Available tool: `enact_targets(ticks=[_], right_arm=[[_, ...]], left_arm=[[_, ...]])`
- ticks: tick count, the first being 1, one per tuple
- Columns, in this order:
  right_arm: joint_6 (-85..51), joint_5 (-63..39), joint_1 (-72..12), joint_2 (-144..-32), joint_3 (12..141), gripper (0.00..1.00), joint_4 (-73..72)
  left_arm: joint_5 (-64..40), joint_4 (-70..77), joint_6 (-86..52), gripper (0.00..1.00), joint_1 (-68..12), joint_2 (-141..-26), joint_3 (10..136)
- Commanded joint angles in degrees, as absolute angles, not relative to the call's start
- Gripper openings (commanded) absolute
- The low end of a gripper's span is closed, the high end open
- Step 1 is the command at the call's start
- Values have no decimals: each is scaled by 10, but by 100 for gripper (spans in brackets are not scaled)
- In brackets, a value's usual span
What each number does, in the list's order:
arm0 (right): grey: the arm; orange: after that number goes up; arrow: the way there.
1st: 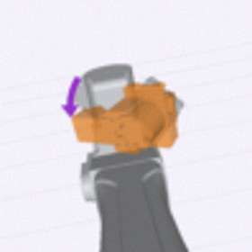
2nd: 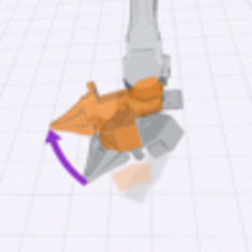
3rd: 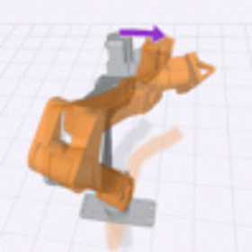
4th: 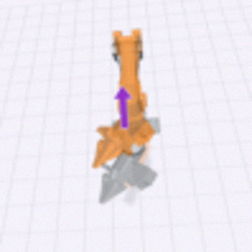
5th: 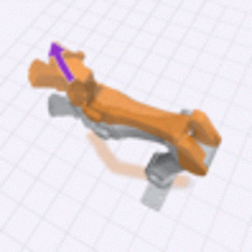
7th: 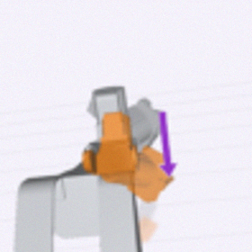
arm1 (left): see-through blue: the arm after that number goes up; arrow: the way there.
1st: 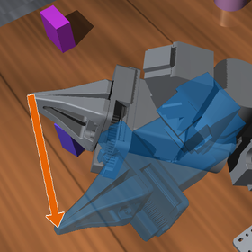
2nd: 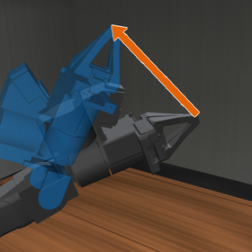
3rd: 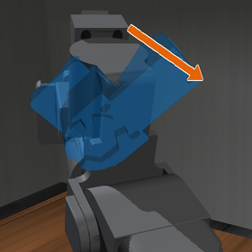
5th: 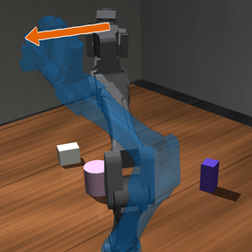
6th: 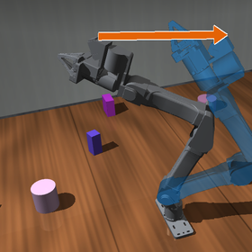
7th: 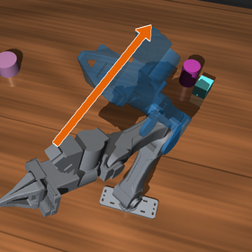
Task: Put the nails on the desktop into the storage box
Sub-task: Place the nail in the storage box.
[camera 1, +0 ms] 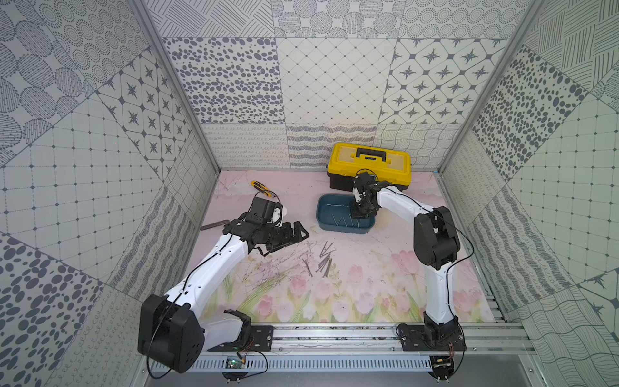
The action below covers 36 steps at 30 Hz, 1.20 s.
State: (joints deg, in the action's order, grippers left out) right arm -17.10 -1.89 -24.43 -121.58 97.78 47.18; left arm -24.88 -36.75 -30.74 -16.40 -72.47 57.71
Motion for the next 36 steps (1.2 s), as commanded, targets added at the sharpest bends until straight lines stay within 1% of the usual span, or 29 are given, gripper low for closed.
enact_targets(ticks=[1, 7, 10, 13, 14, 18, 22, 25, 27, 32, 36], right_arm=[[-170, -12, -248, -1228, 975, 4, 450], [-168, -10, -246, -1222, 971, 16, 450], [-169, -13, -247, -1215, 969, 23, 451], [-171, -15, -247, -1202, 966, 34, 451], [-172, -16, -247, -1197, 966, 35, 451], [-176, -25, -248, -1163, 964, 37, 451], [-186, -23, -257, -1106, 961, 38, 452], [-207, -35, -261, -1065, 952, 39, 457], [-229, -47, -269, -1031, 930, 40, 457], [-259, -61, -316, -966, 859, 40, 457], [-290, -57, -355, -925, 797, 40, 456]], left_arm=[[-273, -392, -277, 100, -162, -736, 585], [-259, -403, -272, 99, -162, -734, 583], [-245, -411, -283, 100, -162, -736, 578], [-244, -407, -295, 99, -162, -733, 567], [-240, -408, -298, 99, -162, -731, 564], [-226, -414, -310, 97, -162, -724, 554], [-221, -420, -334, 93, -162, -724, 541], [-222, -423, -378, 85, -162, -725, 522], [-213, -429, -412, 78, -170, -724, 507], [-175, -432, -450, 70, -205, -731, 491], [-157, -427, -438, 67, -246, -769, 500]])
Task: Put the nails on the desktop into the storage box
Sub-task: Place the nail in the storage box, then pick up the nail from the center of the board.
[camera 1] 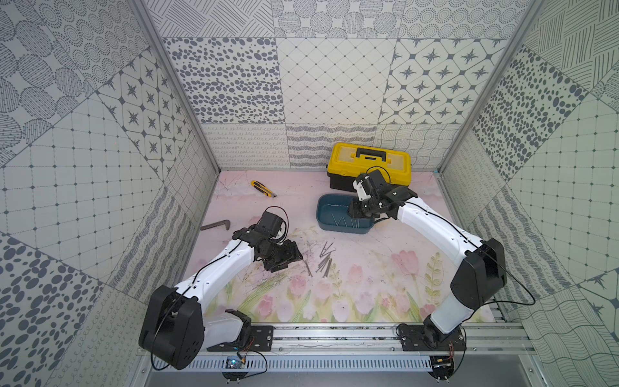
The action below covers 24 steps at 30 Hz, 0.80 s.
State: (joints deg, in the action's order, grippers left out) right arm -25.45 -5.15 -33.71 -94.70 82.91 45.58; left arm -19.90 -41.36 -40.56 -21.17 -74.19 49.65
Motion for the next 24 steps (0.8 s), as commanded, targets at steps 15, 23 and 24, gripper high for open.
enact_targets(ticks=[15, 23, 24], right_arm=[[-358, -50, -376, -769, 663, 40, 434], [-370, -41, -359, -709, 642, 39, 413], [-371, -40, -355, -703, 638, 39, 409]], left_arm=[[-97, -426, -246, 50, -312, -980, 707], [-74, -404, -219, 47, -330, -1046, 758], [-71, -397, -217, 47, -331, -1053, 760]])
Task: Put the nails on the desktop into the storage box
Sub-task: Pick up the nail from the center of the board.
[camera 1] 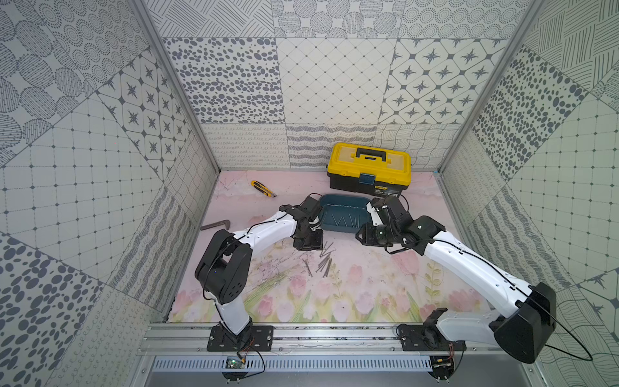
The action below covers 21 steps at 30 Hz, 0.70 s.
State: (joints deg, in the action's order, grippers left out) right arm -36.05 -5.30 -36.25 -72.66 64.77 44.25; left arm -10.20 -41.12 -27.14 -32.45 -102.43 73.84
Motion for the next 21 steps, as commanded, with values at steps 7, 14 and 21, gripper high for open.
enact_targets(ticks=[7, 14, 21], right_arm=[[-371, -72, -320, -688, 636, 39, 405], [-364, -93, -302, -682, 632, 39, 406], [-358, -109, -284, -681, 626, 39, 406]], left_arm=[[-62, -377, -193, 38, -344, -1109, 791], [-49, -384, -175, 37, -349, -1149, 822], [-39, -394, -164, 35, -351, -1173, 842]])
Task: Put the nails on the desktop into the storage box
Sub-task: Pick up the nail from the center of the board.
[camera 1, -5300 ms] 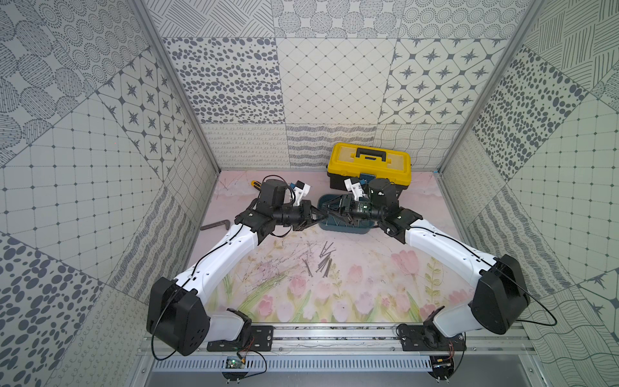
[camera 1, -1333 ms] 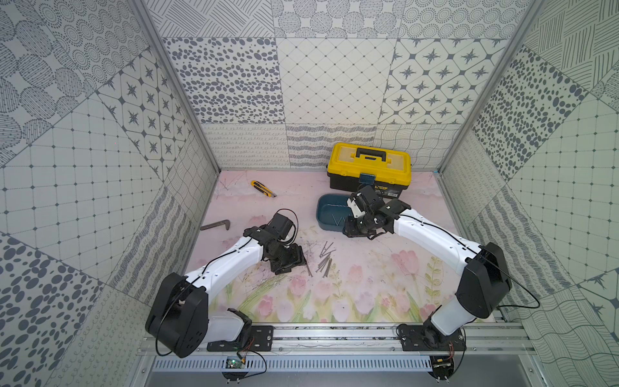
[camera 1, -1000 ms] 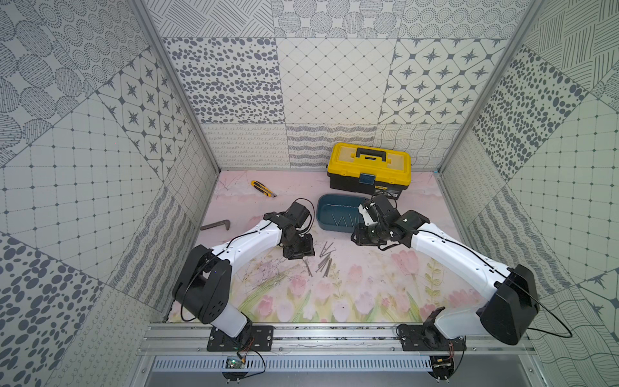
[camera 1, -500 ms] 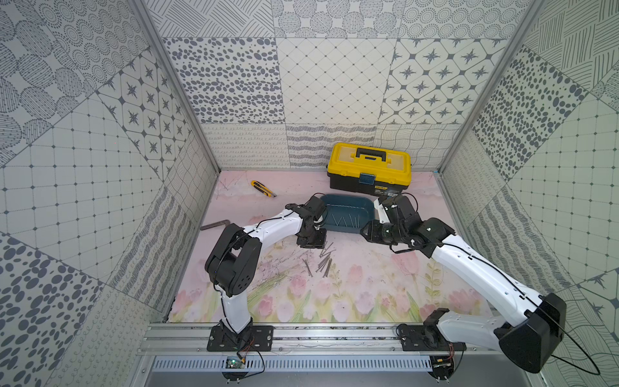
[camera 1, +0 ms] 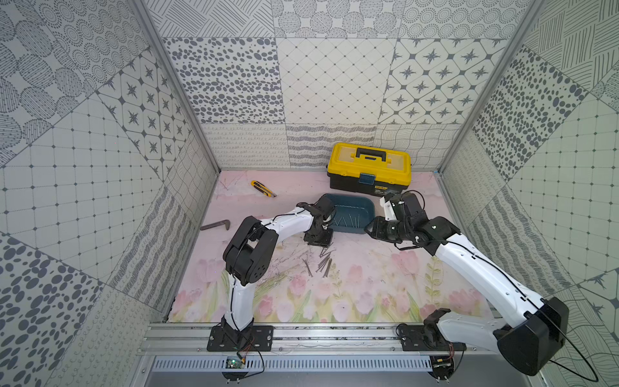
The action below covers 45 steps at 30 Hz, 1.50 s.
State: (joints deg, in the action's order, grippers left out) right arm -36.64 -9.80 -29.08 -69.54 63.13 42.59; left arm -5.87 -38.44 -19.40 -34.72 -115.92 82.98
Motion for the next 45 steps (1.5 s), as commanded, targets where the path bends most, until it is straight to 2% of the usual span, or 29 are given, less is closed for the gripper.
enact_targets(ticks=[1, 13, 17, 22, 31, 45], right_arm=[[-358, -112, -282, -681, 626, 39, 406], [-355, -120, -273, -681, 625, 39, 405], [-357, -121, -272, -685, 626, 39, 405], [-358, -127, -272, -693, 629, 39, 402], [-361, -132, -272, -695, 639, 39, 403], [-388, -133, -272, -685, 618, 39, 384]], left_arm=[[-33, -395, -162, 34, -352, -1174, 842], [-15, -408, -150, 26, -351, -1198, 845], [24, -417, -133, 24, -356, -1191, 834], [67, -401, -119, 24, -375, -1164, 788], [65, -360, -178, 24, -384, -1133, 704], [41, -367, -155, 30, -384, -1113, 679]])
